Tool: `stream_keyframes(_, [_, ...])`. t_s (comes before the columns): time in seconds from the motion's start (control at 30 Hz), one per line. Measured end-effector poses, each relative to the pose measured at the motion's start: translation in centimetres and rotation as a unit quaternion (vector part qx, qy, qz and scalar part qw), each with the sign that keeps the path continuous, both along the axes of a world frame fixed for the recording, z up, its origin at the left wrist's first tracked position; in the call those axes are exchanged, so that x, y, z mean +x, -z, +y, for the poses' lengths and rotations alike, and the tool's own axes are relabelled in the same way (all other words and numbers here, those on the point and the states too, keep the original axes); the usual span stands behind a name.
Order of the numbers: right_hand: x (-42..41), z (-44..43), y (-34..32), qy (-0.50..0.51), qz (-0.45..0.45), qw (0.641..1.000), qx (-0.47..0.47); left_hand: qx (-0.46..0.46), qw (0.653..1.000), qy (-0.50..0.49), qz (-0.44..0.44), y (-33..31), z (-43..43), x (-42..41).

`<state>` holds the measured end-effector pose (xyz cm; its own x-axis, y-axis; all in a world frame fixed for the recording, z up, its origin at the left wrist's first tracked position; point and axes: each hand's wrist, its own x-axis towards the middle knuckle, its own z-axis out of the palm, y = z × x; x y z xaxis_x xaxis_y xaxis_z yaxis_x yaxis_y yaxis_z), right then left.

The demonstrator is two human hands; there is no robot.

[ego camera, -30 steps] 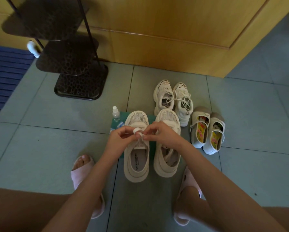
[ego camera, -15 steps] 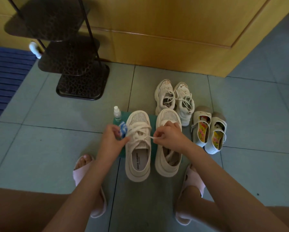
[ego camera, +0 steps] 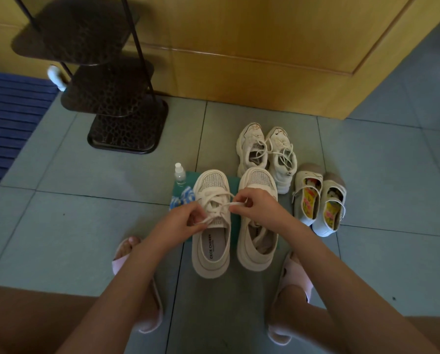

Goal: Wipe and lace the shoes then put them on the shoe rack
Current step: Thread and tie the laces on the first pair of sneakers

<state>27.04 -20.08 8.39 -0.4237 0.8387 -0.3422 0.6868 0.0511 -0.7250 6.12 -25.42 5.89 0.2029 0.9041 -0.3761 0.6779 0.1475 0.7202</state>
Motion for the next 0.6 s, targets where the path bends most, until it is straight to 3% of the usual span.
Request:
stream_keyframes(0.1, [0.2, -0.1, 0.0, -0.003, -0.007, 1.0, -0.006, 0.008, 0.999, 0.027, 0.04, -0.4, 0.3, -0.3])
stream_keyframes(0.2, [0.7, 0.0, 0.1, 0.013, -0.086, 0.996, 0.021, 0.061, 0.984, 0.06, 0.154, -1.5, 0.8, -1.0])
stream_keyframes(0.27, [0.9, 0.1, 0.2, 0.028, -0.114, 0.992, 0.037, 0.072, 0.985, 0.025, 0.154, -2.9, 1.3, -1.6])
stream_keyframes(0.4, [0.7, 0.2, 0.2, 0.022, -0.095, 0.994, 0.052, 0.046, 0.994, -0.035, -0.088, -5.6, 2.4, -2.1])
stream_keyframes(0.5, [0.4, 0.3, 0.0, 0.009, -0.081, 0.995, 0.049, -0.035, 0.983, -0.067, -0.169, -5.7, 1.9, -1.0])
stream_keyframes(0.6, [0.4, 0.3, -0.1, 0.001, -0.077, 0.996, 0.046, -0.096, 0.937, -0.14, -0.306, -3.9, 1.0, -0.3])
